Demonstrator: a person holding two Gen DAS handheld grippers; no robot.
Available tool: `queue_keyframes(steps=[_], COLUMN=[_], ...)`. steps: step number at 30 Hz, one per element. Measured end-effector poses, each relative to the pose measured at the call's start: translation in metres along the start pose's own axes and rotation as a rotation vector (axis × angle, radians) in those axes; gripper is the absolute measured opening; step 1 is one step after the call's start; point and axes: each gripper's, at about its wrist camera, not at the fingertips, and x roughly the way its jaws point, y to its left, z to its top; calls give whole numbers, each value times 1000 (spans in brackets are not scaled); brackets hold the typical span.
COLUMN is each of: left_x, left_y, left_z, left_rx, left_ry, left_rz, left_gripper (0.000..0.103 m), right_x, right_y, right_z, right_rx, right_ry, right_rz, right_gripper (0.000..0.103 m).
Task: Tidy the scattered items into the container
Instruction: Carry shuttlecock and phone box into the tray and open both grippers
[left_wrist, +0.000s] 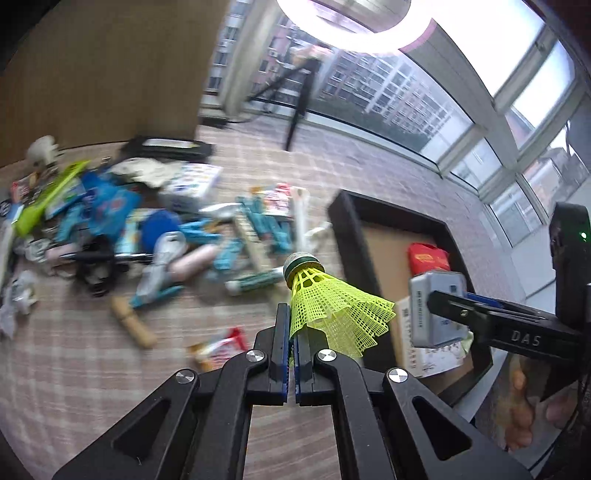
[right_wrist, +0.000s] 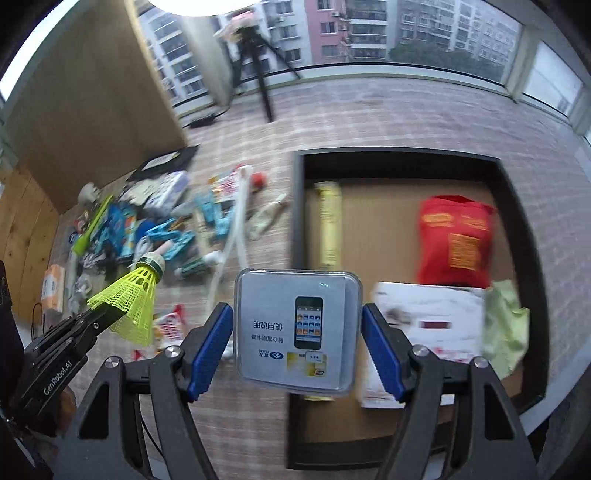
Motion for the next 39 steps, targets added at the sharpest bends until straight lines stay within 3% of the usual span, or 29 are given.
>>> queue_keyframes(steps=[8, 16, 18, 19, 20, 31, 39], left_x=[43, 76, 81, 82, 81, 75, 44], left_y=[-84, -153, -162, -164, -167, -154, -86], left_z=[13, 23, 27, 28, 30, 26, 24], left_rx=[100, 190, 189, 184, 182, 168, 66], left_ry=[33, 40, 33, 23, 6, 6, -20], left_rz=[-40, -34, -8, -12, -4, 35, 116], left_gripper=[1, 3, 18, 36, 45, 44, 44], right_x=[-30, -40, -42, -44, -48, -58, -37], right_y=[-126, -197, -203, -204, -204, -193, -139], right_z=[-16, -36, -36, -36, -36, -18, 0], right_rx=[164, 253, 241, 236, 233, 188, 90], right_ry=[-32, -47, -50, -54, -73, -133, -167], right_rz=[-94, -132, -123, -128, -139, -95, 29], right_gripper=[69, 70, 70, 70, 70, 71, 71])
